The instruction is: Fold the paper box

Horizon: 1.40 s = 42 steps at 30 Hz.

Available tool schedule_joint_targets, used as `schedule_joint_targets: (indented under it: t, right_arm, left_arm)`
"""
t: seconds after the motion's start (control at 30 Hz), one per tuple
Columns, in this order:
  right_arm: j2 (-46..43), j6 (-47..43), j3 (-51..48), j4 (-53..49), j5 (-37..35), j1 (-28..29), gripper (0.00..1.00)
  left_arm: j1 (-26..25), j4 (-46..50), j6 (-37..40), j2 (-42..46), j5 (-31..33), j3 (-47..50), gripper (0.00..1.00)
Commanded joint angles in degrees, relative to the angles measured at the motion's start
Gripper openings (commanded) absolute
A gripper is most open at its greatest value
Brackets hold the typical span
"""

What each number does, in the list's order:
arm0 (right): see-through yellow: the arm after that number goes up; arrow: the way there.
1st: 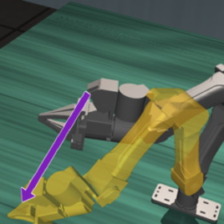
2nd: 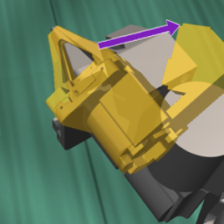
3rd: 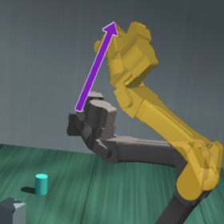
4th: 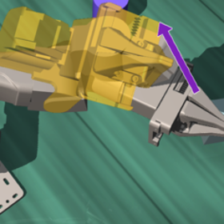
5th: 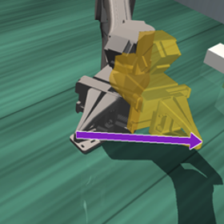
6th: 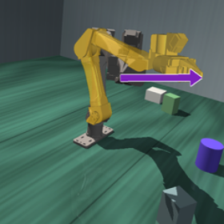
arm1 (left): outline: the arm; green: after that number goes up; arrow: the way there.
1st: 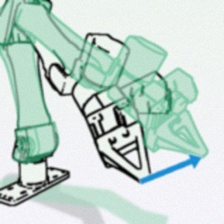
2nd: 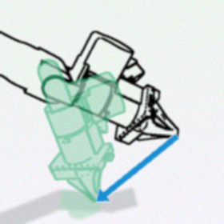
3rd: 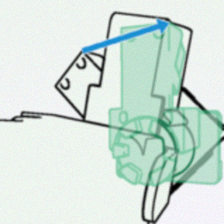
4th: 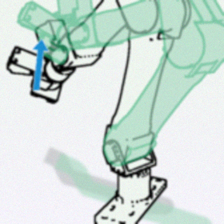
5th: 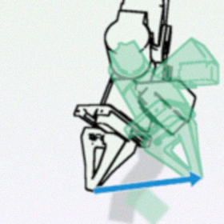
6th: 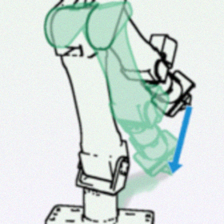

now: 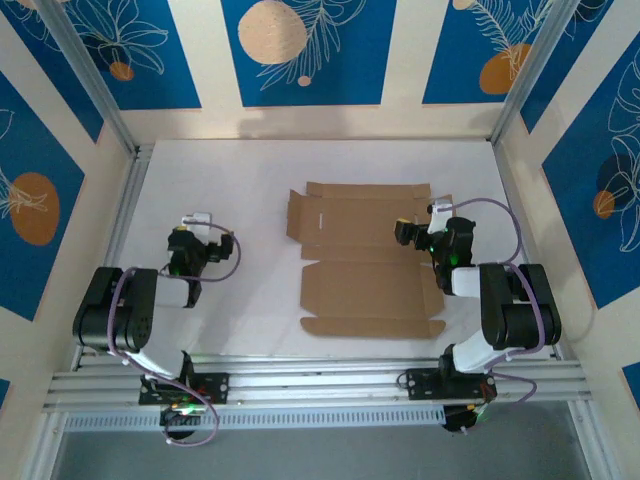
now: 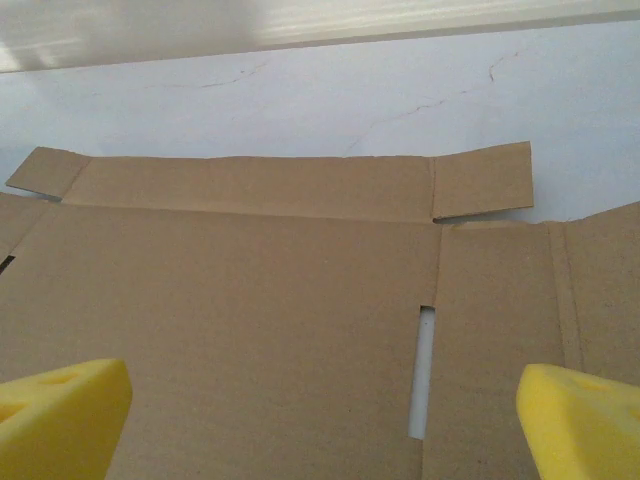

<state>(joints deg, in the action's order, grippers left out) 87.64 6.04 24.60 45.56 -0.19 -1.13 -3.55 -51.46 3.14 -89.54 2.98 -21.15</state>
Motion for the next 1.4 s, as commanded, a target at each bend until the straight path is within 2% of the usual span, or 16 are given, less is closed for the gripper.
schedule_joint_targets:
  t: [0.0,1.03,1.1,1.2,1.3,1.37]
  right_arm:
    - [-0.16,-0.98,-0.33,0.07,-0.52,0.25,0.99]
    - [-0.18,-0.38,-0.26,0.22,1.08,-0.63,0.99]
    - [-0.98,-0.43,-0.10,-0.17,1.32,-0.48,0.99]
    - [-9.07,-1.90,9.16,-22.19,-1.74,1.66,0.99]
    - [-17.70,-2.93,14.67,-28.64,-3.98,6.09,0.99]
    - [-22.25,-1.49,18.15,-32.20,-5.20,9.52,0.99]
  left_arm:
    - [-0.32,-1.09,0.12,0.15,-1.42,-0.74,1.00]
    - [-0.58,-1.09,0.35,0.39,-1.13,-0.73,1.00]
    - [-1.65,2.15,1.16,3.79,0.42,-1.13,1.00]
    - [-3.93,14.73,1.55,12.76,7.33,-4.84,1.00]
    - [-7.04,15.67,-0.47,21.86,7.75,-7.11,1.00]
    - [-9.48,24.72,-7.17,25.80,8.35,-14.23,1.00]
